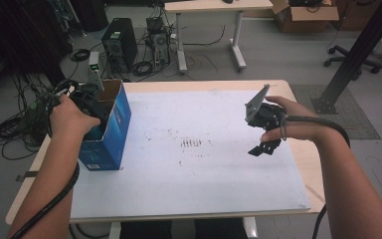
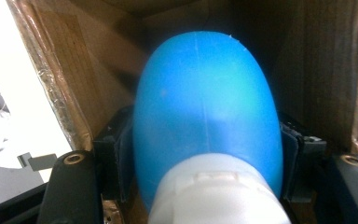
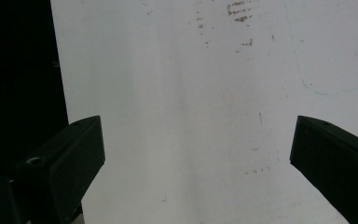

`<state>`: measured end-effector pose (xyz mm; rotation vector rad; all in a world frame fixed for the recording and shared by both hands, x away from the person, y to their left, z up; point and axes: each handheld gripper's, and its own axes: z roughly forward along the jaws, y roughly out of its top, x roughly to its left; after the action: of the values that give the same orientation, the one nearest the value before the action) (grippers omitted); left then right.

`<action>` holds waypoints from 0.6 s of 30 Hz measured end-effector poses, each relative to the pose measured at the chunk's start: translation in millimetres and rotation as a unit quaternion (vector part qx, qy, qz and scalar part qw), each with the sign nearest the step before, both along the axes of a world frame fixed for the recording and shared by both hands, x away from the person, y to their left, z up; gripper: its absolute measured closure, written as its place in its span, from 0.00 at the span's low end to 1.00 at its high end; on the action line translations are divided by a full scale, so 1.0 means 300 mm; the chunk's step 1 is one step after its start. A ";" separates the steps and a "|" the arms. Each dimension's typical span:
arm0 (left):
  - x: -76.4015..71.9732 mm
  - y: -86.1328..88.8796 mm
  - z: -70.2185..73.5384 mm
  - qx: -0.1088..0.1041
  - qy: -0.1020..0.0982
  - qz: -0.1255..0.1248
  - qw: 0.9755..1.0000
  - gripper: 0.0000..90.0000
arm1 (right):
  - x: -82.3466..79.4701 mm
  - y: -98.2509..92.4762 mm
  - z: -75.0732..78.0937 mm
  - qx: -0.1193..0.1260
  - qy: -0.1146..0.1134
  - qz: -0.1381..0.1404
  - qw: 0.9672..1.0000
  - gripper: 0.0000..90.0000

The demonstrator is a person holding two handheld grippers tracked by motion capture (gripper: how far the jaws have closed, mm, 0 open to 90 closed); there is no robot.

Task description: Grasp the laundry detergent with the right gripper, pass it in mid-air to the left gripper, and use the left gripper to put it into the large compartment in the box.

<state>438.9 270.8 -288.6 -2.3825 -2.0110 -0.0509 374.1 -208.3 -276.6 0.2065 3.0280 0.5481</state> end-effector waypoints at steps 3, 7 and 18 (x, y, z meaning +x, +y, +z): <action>-0.002 -0.002 0.005 0.000 -0.001 0.002 1.000 0.37 | -0.001 -0.002 0.001 0.000 0.000 0.000 1.000 0.03; -0.005 -0.006 0.018 0.000 -0.001 0.002 1.000 0.35 | -0.004 -0.011 0.001 0.001 -0.001 -0.002 1.000 0.03; -0.017 -0.013 0.070 -0.002 -0.007 0.004 1.000 0.33 | -0.008 -0.021 -0.002 0.006 -0.002 -0.003 1.000 0.03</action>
<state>433.7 267.0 -267.6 -2.3843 -2.0275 -0.0647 371.9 -214.5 -277.2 0.2161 3.0202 0.5653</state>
